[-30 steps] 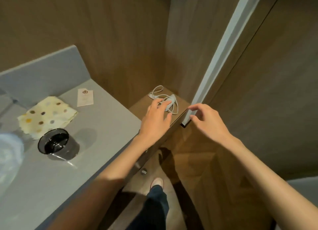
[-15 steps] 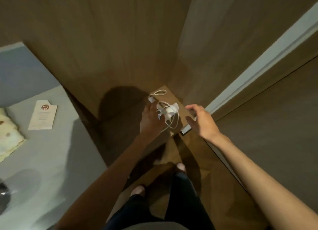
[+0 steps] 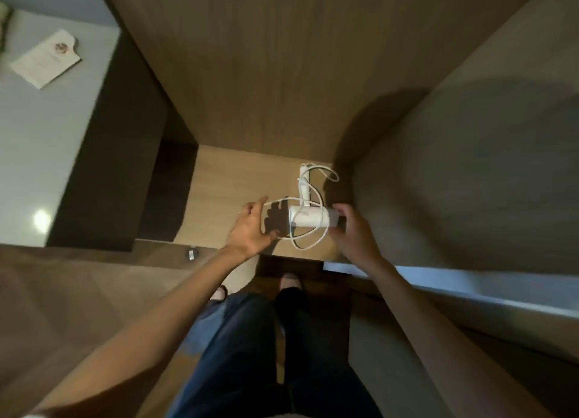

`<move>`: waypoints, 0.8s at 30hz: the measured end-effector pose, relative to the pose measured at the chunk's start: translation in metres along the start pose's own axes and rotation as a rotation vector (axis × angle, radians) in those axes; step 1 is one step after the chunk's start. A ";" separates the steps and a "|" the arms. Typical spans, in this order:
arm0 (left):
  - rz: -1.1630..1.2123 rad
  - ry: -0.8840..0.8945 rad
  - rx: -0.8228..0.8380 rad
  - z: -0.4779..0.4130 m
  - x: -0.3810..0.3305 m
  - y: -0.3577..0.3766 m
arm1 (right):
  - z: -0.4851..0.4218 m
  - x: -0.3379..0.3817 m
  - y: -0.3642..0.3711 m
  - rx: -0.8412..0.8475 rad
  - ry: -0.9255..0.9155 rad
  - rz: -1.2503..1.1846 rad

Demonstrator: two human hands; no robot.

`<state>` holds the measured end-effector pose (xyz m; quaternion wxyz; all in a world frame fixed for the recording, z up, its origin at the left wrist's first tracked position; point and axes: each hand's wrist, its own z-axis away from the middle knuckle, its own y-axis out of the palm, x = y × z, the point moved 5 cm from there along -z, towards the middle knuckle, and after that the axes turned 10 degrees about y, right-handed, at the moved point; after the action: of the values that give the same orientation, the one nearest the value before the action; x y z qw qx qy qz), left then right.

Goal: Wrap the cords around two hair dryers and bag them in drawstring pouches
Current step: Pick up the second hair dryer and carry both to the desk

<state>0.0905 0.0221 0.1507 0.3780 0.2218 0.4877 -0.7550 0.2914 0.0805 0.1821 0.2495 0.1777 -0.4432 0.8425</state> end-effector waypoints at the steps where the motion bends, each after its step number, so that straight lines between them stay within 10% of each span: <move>1: 0.008 -0.027 -0.005 0.002 0.003 0.010 | -0.008 -0.006 0.001 0.020 -0.001 0.022; 24: 0.064 -0.174 -0.085 -0.144 0.134 0.213 | -0.225 -0.134 0.145 0.020 -0.124 0.651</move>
<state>0.1707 0.0542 -0.1261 0.4519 0.1546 0.4774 -0.7375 0.2991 0.1632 -0.1050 -0.0623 0.0801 -0.4828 0.8698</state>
